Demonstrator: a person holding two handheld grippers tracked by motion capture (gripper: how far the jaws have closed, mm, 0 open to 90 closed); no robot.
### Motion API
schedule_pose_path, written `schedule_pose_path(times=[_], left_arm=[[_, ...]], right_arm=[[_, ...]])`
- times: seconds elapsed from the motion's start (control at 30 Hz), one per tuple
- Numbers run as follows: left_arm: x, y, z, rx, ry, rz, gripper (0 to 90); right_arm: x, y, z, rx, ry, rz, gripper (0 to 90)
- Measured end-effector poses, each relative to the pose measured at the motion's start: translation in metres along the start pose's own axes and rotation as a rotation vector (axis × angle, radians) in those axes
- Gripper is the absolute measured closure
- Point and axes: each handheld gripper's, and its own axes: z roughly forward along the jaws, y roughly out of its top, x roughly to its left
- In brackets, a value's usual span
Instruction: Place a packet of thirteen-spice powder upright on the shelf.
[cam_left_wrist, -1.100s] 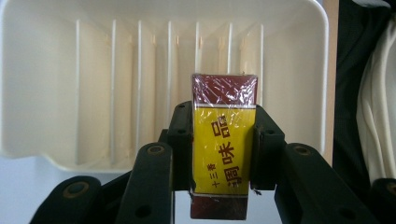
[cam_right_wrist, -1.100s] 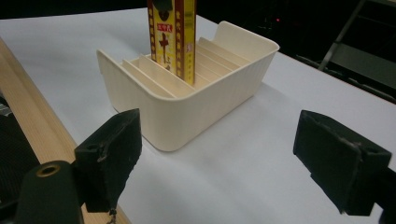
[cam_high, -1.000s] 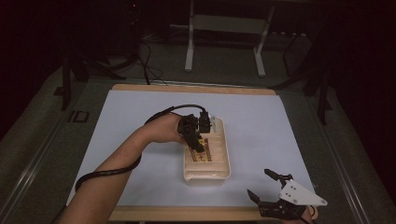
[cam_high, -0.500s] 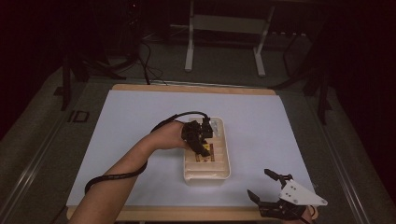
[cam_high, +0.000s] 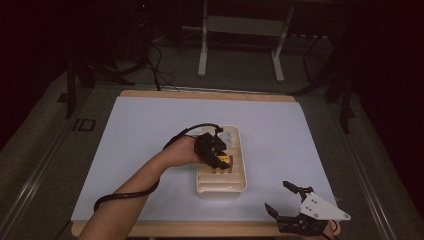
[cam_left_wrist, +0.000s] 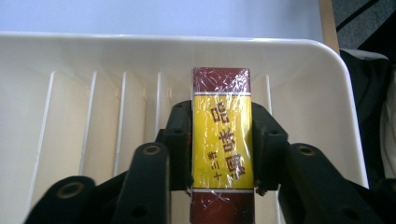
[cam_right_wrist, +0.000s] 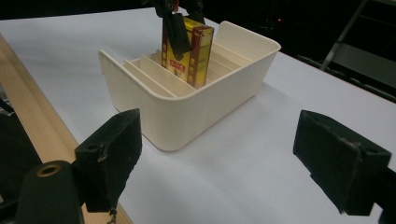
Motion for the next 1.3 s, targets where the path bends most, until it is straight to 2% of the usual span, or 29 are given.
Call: schedule_pose_path(times=[0.1,0.27,0.37,0.4,0.43,0.53,0.63,0.67,0.7,0.73,0.8,0.83,0.9,1.0,1.07,1.1,1.3], left_arm=[[-0.001,0.0,-0.003,-0.015,0.015,0.016,56.2],[0.003,-0.003,-0.016,-0.089,0.027,0.004,51.5],[0.005,-0.006,-0.024,-0.127,0.043,-0.042,44.0],[0.005,-0.006,-0.024,-0.127,0.043,-0.042,40.7],[0.006,-0.008,-0.029,-0.143,0.041,-0.084,37.9],[0.007,-0.012,-0.035,-0.186,0.04,-0.139,27.5],[0.006,-0.016,-0.04,-0.227,0.036,-0.178,12.4],[0.006,-0.016,-0.04,-0.227,0.036,-0.178,7.6],[0.005,-0.018,-0.042,-0.245,0.041,-0.191,3.5],[0.005,-0.02,-0.043,-0.243,0.053,-0.205,0.5],[0.004,-0.021,-0.045,-0.248,0.059,-0.214,0.3],[0.003,-0.025,-0.052,-0.295,0.067,-0.234,0.3],[0.002,-0.031,-0.061,-0.34,0.08,-0.258,0.3],[-0.004,-0.037,-0.072,-0.357,0.139,-0.267,0.3],[-0.009,-0.041,-0.08,-0.377,0.16,-0.278,0.3],[-0.011,-0.044,-0.084,-0.382,0.159,-0.277,0.3],[-0.023,-0.06,-0.096,-0.368,0.252,-0.316,0.3]], right_arm=[[0.0,0.0,0.0,-0.001,0.001,0.001,15.5],[0.0,0.0,0.0,-0.002,0.001,0.001,15.5],[0.0,0.0,0.0,-0.002,0.0,0.002,15.5],[0.0,0.0,0.0,-0.002,0.0,0.002,15.5],[0.0,0.0,0.001,-0.001,-0.001,0.001,15.5],[0.0,0.0,0.001,-0.002,-0.004,0.001,15.5],[-0.001,0.0,0.0,-0.007,-0.01,0.002,15.5],[-0.001,0.0,0.0,-0.007,-0.01,0.002,15.5],[-0.002,0.0,-0.001,-0.014,-0.014,0.01,15.5],[-0.002,0.0,-0.001,-0.017,-0.015,0.012,15.5],[-0.002,0.0,-0.002,-0.021,-0.019,0.014,15.4],[-0.003,-0.001,-0.002,-0.032,-0.019,0.021,15.5],[-0.004,-0.001,-0.003,-0.037,-0.027,0.024,15.4],[-0.004,-0.001,-0.004,-0.042,-0.039,0.023,15.5],[-0.003,-0.001,-0.004,-0.044,-0.042,0.02,15.4],[-0.003,-0.001,-0.004,-0.044,-0.045,0.017,15.4],[-0.002,-0.001,-0.003,-0.041,-0.05,0.016,15.4]])
